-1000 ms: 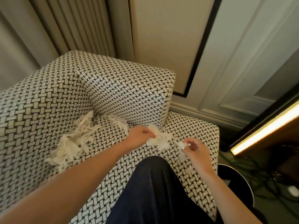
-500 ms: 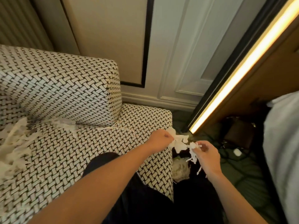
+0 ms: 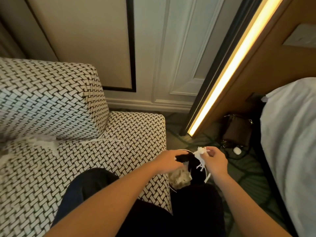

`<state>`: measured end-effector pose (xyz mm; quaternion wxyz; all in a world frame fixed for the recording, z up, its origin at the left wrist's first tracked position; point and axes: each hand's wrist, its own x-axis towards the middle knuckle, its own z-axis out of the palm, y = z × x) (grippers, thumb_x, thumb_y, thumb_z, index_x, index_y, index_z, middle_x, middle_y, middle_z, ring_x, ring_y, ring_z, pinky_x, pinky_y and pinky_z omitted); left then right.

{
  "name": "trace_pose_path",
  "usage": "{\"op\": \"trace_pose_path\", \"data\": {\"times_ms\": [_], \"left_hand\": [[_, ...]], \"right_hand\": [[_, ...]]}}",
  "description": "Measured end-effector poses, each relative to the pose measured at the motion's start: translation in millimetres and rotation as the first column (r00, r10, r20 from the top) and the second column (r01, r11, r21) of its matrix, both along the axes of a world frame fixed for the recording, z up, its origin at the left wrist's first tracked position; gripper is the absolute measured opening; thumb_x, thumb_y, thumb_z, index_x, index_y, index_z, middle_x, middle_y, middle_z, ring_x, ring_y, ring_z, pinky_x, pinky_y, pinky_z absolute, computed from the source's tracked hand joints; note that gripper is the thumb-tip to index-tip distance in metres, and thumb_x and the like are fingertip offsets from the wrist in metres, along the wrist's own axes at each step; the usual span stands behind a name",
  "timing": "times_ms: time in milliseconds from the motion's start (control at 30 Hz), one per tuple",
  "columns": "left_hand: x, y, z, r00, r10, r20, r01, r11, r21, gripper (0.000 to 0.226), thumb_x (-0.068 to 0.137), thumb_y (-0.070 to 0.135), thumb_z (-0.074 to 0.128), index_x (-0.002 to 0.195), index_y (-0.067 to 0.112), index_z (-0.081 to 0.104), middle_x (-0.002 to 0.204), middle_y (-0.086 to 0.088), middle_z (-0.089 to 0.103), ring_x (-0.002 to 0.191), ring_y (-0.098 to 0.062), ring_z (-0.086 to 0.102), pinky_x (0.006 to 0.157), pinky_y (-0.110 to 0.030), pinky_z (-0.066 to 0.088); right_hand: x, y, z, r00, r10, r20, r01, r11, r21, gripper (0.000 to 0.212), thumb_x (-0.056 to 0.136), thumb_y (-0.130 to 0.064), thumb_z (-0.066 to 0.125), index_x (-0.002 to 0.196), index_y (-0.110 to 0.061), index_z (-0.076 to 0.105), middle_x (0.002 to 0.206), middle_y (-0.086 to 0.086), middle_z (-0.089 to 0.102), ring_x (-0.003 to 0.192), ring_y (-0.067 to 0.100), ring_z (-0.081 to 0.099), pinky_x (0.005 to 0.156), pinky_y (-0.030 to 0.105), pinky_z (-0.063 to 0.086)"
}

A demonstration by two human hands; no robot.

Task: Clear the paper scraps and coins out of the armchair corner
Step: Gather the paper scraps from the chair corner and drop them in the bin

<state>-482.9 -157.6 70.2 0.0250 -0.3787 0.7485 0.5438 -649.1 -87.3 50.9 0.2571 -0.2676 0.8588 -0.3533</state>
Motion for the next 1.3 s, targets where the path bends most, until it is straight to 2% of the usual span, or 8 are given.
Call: {"op": "trace_pose_path", "data": {"times_ms": [100, 300, 433, 833, 1000, 1133, 1167, 1300], "left_hand": [[8, -8, 1, 0.999, 0.055, 0.001, -0.055, 0.999, 0.004, 0.048, 0.092, 0.016, 0.054, 0.137, 0.028, 0.046, 0.140, 0.000, 0.048, 0.127, -0.016, 0.043, 0.090, -0.018, 0.034], [24, -19, 2, 0.990, 0.138, 0.011, -0.137, 0.990, -0.046, 0.042, 0.093, 0.015, 0.051, 0.134, 0.022, 0.050, 0.138, -0.002, 0.049, 0.126, -0.015, 0.045, 0.094, -0.021, 0.033], [36, -23, 0, 0.984, 0.179, -0.008, -0.179, 0.982, -0.055, 0.037, 0.094, 0.018, 0.050, 0.131, 0.023, 0.053, 0.135, -0.001, 0.051, 0.119, -0.012, 0.048, 0.083, -0.012, 0.037], [133, -50, 21, 0.913, 0.387, -0.132, -0.399, 0.913, -0.081, 0.027, 0.094, 0.018, 0.049, 0.119, 0.024, 0.059, 0.124, 0.004, 0.059, 0.106, -0.008, 0.055, 0.090, -0.023, 0.046], [209, -58, 25, 0.820, 0.552, -0.148, -0.567, 0.819, -0.086, 0.026, 0.095, 0.015, 0.049, 0.117, 0.021, 0.062, 0.123, 0.005, 0.059, 0.105, -0.008, 0.054, 0.088, -0.021, 0.044], [262, -58, 14, 0.760, 0.640, -0.111, -0.650, 0.753, -0.107, 0.026, 0.095, 0.016, 0.049, 0.117, 0.019, 0.062, 0.120, 0.004, 0.060, 0.078, -0.009, 0.056, 0.066, -0.019, 0.047], [277, -58, 11, 0.738, 0.668, -0.097, -0.675, 0.729, -0.115, 0.026, 0.095, 0.016, 0.049, 0.117, 0.018, 0.062, 0.120, 0.003, 0.061, 0.084, -0.009, 0.059, 0.071, -0.021, 0.049], [317, -54, -1, 0.689, 0.724, -0.029, -0.721, 0.681, -0.128, 0.026, 0.096, 0.016, 0.049, 0.118, 0.017, 0.062, 0.123, 0.003, 0.060, 0.105, -0.006, 0.052, 0.085, -0.017, 0.040]], "right_hand": [[-1, -4, -2, 0.998, 0.019, 0.053, -0.024, 0.996, 0.082, 0.030, 0.088, -0.018, 0.063, 0.117, -0.011, 0.060, 0.113, 0.008, 0.063, 0.098, 0.018, 0.054, 0.082, 0.027, 0.041], [6, -12, -1, 0.988, 0.038, 0.153, -0.060, 0.988, 0.141, 0.047, 0.088, -0.023, 0.063, 0.132, -0.015, 0.051, 0.133, 0.008, 0.055, 0.121, 0.026, 0.051, 0.094, 0.033, 0.040], [13, -17, 11, 0.986, 0.057, 0.159, -0.070, 0.994, 0.080, 0.039, 0.092, -0.024, 0.057, 0.130, -0.016, 0.053, 0.131, 0.005, 0.056, 0.120, 0.023, 0.050, 0.092, 0.030, 0.038], [111, -73, 54, 0.928, 0.358, 0.099, -0.351, 0.933, -0.077, 0.022, 0.090, -0.022, 0.060, 0.111, -0.020, 0.065, 0.111, -0.005, 0.063, 0.108, 0.012, 0.056, 0.100, 0.034, 0.043], [185, -104, 58, 0.794, 0.599, 0.100, -0.591, 0.800, -0.102, 0.016, 0.090, -0.025, 0.059, 0.105, -0.027, 0.065, 0.110, -0.012, 0.062, 0.103, 0.007, 0.056, 0.084, 0.024, 0.046], [231, -119, 46, 0.699, 0.709, 0.096, -0.710, 0.704, -0.028, 0.024, 0.092, -0.027, 0.057, 0.115, -0.024, 0.061, 0.114, -0.010, 0.061, 0.104, 0.008, 0.057, 0.070, 0.014, 0.042], [244, -124, 41, 0.675, 0.731, 0.098, -0.734, 0.679, -0.010, 0.025, 0.092, -0.025, 0.056, 0.116, -0.023, 0.061, 0.116, -0.009, 0.061, 0.104, 0.012, 0.059, 0.068, 0.013, 0.043], [273, -134, 12, 0.622, 0.773, 0.124, -0.783, 0.617, 0.084, 0.031, 0.090, -0.014, 0.056, 0.119, -0.026, 0.059, 0.133, -0.004, 0.049, 0.062, 0.014, 0.059, 0.054, 0.021, 0.049]]}}
